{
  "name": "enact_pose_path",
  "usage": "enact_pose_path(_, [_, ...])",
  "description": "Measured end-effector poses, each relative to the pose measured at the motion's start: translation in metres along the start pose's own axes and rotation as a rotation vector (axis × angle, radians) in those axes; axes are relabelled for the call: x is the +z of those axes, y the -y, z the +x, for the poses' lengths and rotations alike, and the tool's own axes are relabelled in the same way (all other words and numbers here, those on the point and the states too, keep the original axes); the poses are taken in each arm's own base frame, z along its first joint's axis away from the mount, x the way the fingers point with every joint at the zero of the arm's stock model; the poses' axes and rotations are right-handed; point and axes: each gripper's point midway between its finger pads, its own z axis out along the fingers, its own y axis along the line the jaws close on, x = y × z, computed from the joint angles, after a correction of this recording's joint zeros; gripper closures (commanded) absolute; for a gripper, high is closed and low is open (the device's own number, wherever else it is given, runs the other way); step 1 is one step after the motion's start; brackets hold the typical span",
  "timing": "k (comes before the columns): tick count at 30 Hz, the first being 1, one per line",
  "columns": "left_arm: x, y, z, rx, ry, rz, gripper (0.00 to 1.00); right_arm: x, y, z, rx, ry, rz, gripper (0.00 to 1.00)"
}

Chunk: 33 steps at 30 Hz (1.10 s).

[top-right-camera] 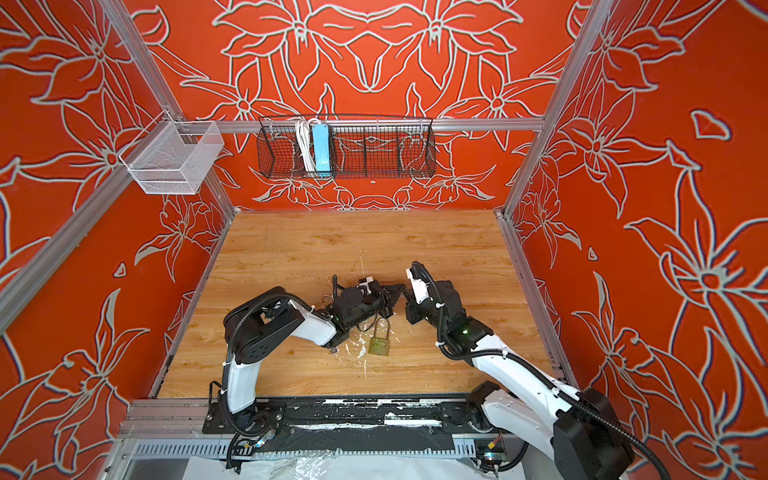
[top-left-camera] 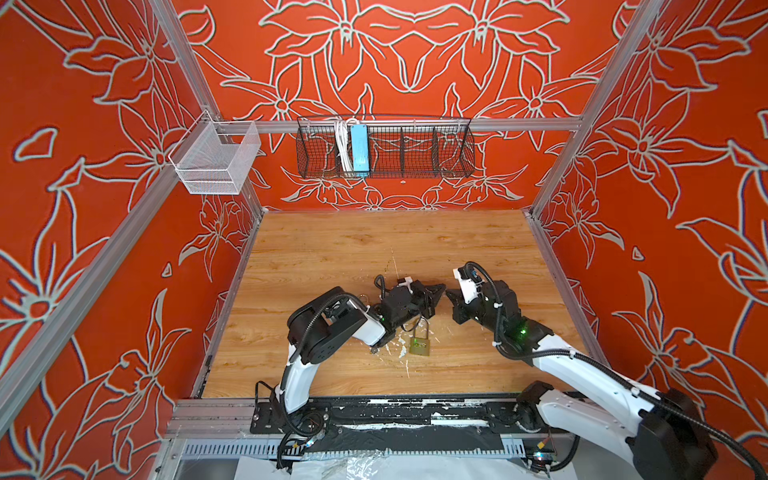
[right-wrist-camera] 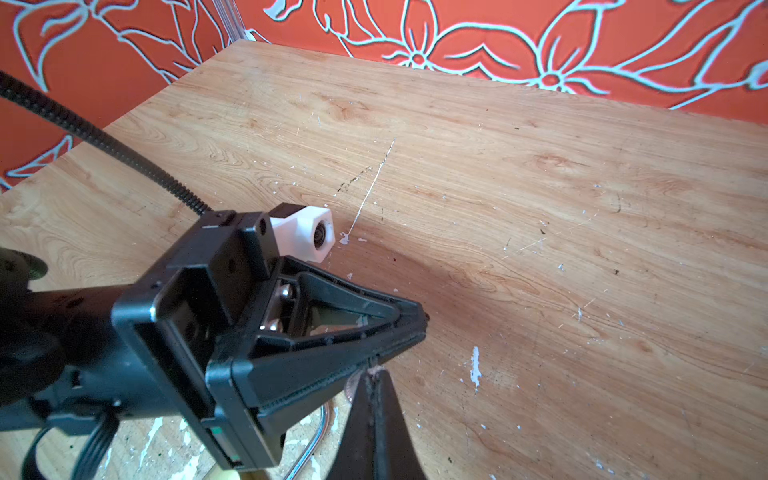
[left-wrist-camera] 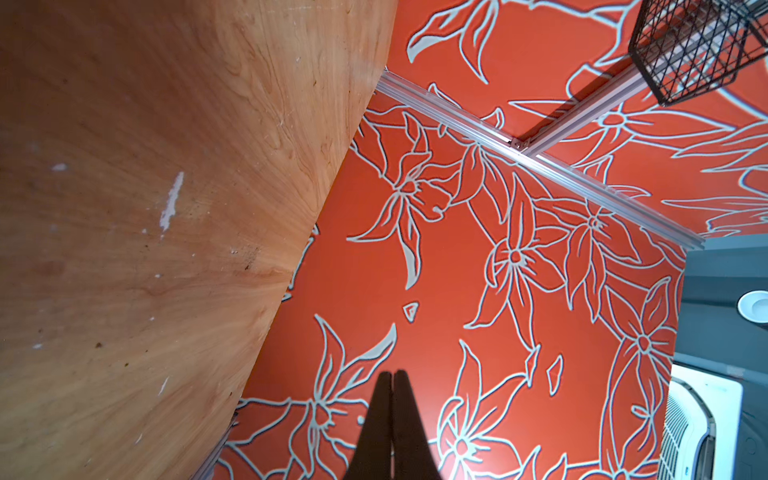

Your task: Unlock with the key

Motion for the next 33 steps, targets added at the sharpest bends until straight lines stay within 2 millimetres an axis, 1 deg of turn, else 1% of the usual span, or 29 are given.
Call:
enact_pose_path(1, [0.0,0.001,0.0,0.02,-0.005,-0.002,1.0,-0.001,0.001,0.001,0.001,0.002,0.004,0.83])
enact_pose_path(2, [-0.001,0.001,-0.001,0.041,-0.008,-0.007,1.0,-0.002,0.002,0.002,0.004,0.005,0.009,0.78])
enact_pose_path(4, [-0.004,0.002,-0.012,0.103,0.006,-0.041,1.0,-0.007,0.004,0.003,0.005,0.02,0.021,0.7])
enact_pose_path(5, [-0.007,0.004,-0.019,0.132,0.017,-0.06,1.0,-0.009,0.006,0.002,0.008,0.03,0.028,0.67])
enact_pose_path(7, [-0.016,0.014,-0.039,0.214,0.049,-0.101,1.0,-0.015,0.008,0.001,0.01,0.059,0.04,0.62])
enact_pose_path(10, [-0.033,0.037,-0.064,0.359,0.083,-0.151,1.0,-0.025,0.009,-0.004,0.017,0.11,0.046,0.55])
enact_pose_path(11, [-0.037,0.042,-0.07,0.395,0.093,-0.165,1.0,-0.028,0.009,-0.006,0.018,0.129,0.046,0.52])
enact_pose_path(13, [-0.047,0.05,-0.077,0.537,0.104,-0.228,1.0,-0.033,0.009,-0.009,0.023,0.167,0.042,0.49])
enact_pose_path(15, [-0.053,0.054,-0.075,0.673,0.099,-0.293,1.0,-0.035,0.008,-0.01,0.025,0.186,0.031,0.44])
enact_pose_path(18, [-0.065,0.064,-0.058,0.95,0.106,-0.37,1.0,-0.036,0.0,-0.014,0.033,0.207,-0.012,0.4])
enact_pose_path(20, [-0.076,0.073,-0.038,1.141,0.101,-0.365,1.0,-0.033,-0.007,-0.017,0.039,0.214,-0.054,0.38])
enact_pose_path(22, [-0.091,0.077,-0.016,1.308,0.073,-0.325,1.0,-0.025,-0.016,-0.014,0.053,0.193,-0.111,0.38])
enact_pose_path(24, [-0.106,0.076,-0.009,1.426,0.059,-0.294,1.0,-0.015,-0.024,-0.011,0.079,0.154,-0.16,0.36])
enact_pose_path(26, [-0.118,0.07,-0.008,1.518,0.033,-0.283,1.0,-0.005,-0.032,-0.012,0.102,0.125,-0.203,0.35])
enact_pose_path(30, [-0.144,0.059,-0.002,1.637,-0.016,-0.225,1.0,0.011,-0.05,-0.035,0.112,0.136,-0.3,0.35])
enact_pose_path(31, [-0.152,0.06,-0.001,1.647,-0.021,-0.189,1.0,0.013,-0.055,-0.042,0.106,0.155,-0.331,0.34])
enact_pose_path(33, [-0.162,0.064,-0.006,1.647,-0.006,-0.145,1.0,0.014,-0.065,-0.048,0.097,0.2,-0.397,0.32])
